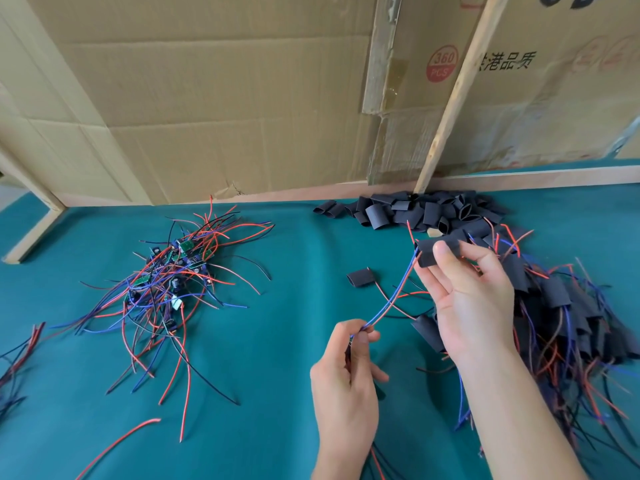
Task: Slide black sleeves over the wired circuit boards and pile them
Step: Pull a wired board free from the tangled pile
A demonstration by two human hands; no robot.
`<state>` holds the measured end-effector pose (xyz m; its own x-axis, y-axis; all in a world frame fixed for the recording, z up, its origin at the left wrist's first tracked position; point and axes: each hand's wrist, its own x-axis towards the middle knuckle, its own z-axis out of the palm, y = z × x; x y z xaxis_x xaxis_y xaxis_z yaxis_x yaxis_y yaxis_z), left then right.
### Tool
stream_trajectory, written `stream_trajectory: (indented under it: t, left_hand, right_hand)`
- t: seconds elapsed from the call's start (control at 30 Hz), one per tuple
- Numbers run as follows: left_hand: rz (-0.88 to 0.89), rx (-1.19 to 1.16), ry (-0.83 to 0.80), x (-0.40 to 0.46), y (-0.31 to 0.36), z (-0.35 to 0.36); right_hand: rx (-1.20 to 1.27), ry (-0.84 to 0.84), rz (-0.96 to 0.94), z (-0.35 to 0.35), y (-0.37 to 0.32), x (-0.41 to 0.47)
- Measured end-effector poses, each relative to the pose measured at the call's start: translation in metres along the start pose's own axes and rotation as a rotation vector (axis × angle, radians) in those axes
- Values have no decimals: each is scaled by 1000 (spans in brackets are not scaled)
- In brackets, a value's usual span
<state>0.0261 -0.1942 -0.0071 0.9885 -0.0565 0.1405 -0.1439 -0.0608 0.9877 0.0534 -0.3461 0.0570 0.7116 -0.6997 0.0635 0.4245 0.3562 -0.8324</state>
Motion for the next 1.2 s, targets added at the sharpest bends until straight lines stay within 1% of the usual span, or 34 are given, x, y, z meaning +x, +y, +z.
stream_trajectory:
  t: [0.1, 0.23, 0.37, 0.53, 0.73, 0.97, 1.03, 1.2]
  left_hand:
    - [4, 4, 1, 0, 1, -1]
    - [-14, 1, 8, 1, 1, -2]
    - [-26, -6, 9, 0, 2, -2]
    - [-24, -8, 4, 0, 4, -3]
    - [-23, -12, 9, 0, 6, -4]
    - [-26, 0, 4, 0, 7, -4]
    - [-24, -3, 1, 0, 7, -3]
    - [-25, -12, 6, 0, 8, -3]
  right_hand:
    - [39, -40, 66, 4, -2, -1]
    - [172, -94, 172, 5, -6, -2]
    - [244, -137, 197, 7, -10, -3]
    - [176, -159, 184, 7, -11, -4]
    - [204, -154, 202, 6, -14, -2]
    - [205, -210, 231, 6, -15, -3]
    - [168, -228, 203, 6, -14, -4]
    - [-28, -241, 87, 5, -9, -9]
